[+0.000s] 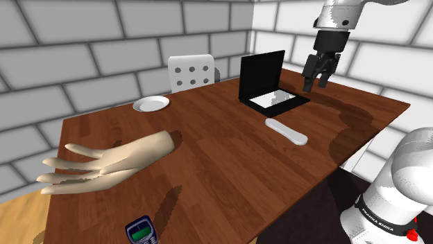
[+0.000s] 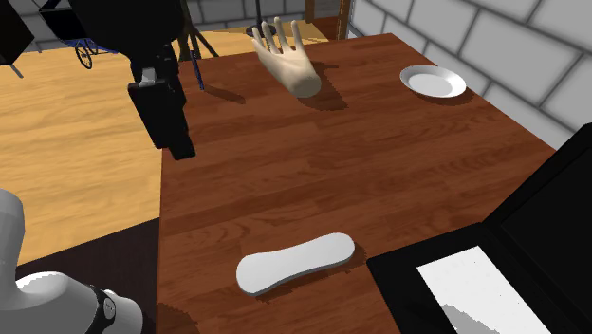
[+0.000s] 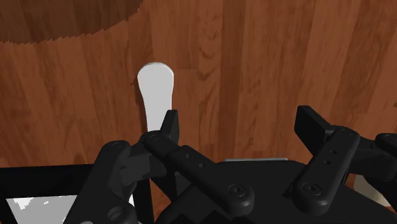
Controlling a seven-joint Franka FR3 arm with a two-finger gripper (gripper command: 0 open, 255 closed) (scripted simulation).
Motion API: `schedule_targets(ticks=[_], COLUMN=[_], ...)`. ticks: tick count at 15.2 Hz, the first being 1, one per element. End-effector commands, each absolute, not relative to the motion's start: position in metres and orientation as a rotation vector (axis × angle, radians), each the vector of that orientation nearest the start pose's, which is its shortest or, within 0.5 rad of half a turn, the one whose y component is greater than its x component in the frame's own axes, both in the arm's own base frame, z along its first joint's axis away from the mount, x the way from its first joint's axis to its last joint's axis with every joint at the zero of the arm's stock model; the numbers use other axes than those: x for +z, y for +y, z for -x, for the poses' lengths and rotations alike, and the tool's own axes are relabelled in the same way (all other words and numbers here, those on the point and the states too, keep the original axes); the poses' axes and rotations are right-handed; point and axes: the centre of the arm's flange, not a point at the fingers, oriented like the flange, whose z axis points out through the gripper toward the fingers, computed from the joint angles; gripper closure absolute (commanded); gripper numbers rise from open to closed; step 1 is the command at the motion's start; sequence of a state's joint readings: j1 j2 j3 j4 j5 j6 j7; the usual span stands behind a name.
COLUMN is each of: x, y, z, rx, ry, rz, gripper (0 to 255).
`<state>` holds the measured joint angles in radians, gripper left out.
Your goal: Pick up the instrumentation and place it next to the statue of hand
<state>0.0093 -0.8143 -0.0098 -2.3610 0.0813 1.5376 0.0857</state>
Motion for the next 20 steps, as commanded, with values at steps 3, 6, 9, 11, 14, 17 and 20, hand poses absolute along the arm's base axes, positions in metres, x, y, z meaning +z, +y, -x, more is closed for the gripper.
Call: schedule_targets(ticks=[3,6,9,11,14,17,20], x=[0.572,0.539,0.507,0.485,0.452,0.420,0.388], y=[-0.001,-0.015,-0.029,-0.039,-0.053,-0.068,-0.083], z=[-0.306,-0.321,-0.337,-0.347,-0.363,-0.379,-0.395], rx=[0.019,0.018,0.017,0.016,0.015,0.014,0.013], ry=[0.118,0.109,0.100,0.094,0.086,0.077,0.068], rz=[3.058,3.069,3.080,3.087,3.097,3.108,3.119], gripper=[0,0,0,0,0,0,0])
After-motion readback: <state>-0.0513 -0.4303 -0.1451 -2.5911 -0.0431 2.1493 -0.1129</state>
